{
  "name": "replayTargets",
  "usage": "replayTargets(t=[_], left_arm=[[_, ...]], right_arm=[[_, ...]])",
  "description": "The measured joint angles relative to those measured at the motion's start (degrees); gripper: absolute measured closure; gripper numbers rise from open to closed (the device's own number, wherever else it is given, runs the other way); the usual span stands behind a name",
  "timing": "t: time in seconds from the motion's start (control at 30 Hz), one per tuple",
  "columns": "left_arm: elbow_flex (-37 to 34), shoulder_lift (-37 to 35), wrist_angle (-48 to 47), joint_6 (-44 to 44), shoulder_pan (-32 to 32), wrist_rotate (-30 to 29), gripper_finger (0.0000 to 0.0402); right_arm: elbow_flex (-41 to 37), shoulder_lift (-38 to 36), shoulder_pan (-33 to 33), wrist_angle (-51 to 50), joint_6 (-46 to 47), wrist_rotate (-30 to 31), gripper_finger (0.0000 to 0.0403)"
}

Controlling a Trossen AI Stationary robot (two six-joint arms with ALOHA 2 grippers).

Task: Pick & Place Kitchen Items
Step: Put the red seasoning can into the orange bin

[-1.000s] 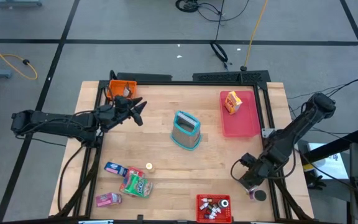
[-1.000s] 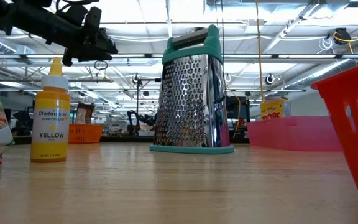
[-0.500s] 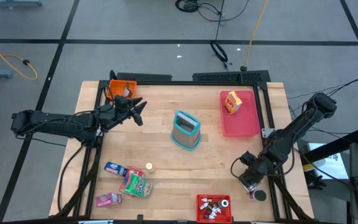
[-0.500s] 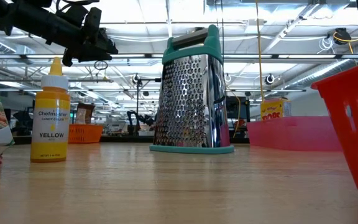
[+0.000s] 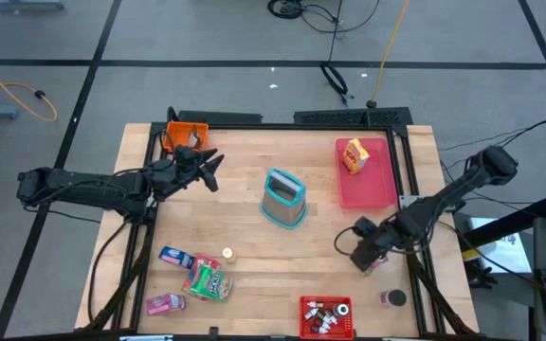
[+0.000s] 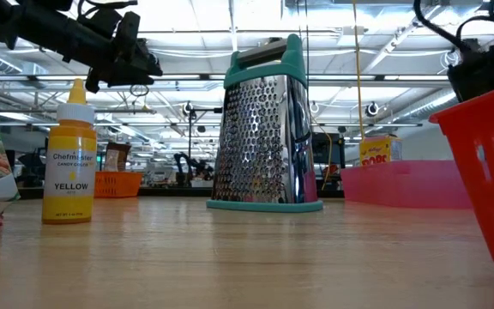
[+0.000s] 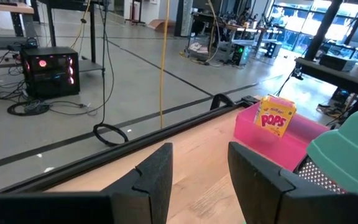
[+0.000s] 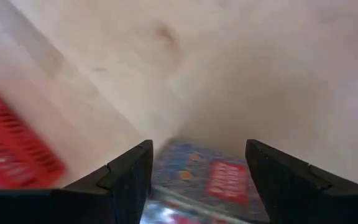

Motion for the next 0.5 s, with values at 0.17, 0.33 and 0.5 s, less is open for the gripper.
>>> replayTargets(t=[0.17, 0.33, 0.5], left_arm=[[0.0, 0.0, -0.1, 0.0, 0.0, 0.0, 0.0245], [0.0, 0.0, 0.1, 0.0, 0.0, 0.0, 0.0245], [0.0, 0.0, 0.1, -0.2, 0.0, 0.0, 0.0245]], right_arm=[[0.0, -0.1, -2.5, 2.7, -6.9, -3.7, 0.0151], [0.0, -0.3, -4.9, 2.4, -8.6, -13.3, 0.0151], [0.0, -0.7, -7.2, 2.3, -10.7, -15.4, 0.0151]])
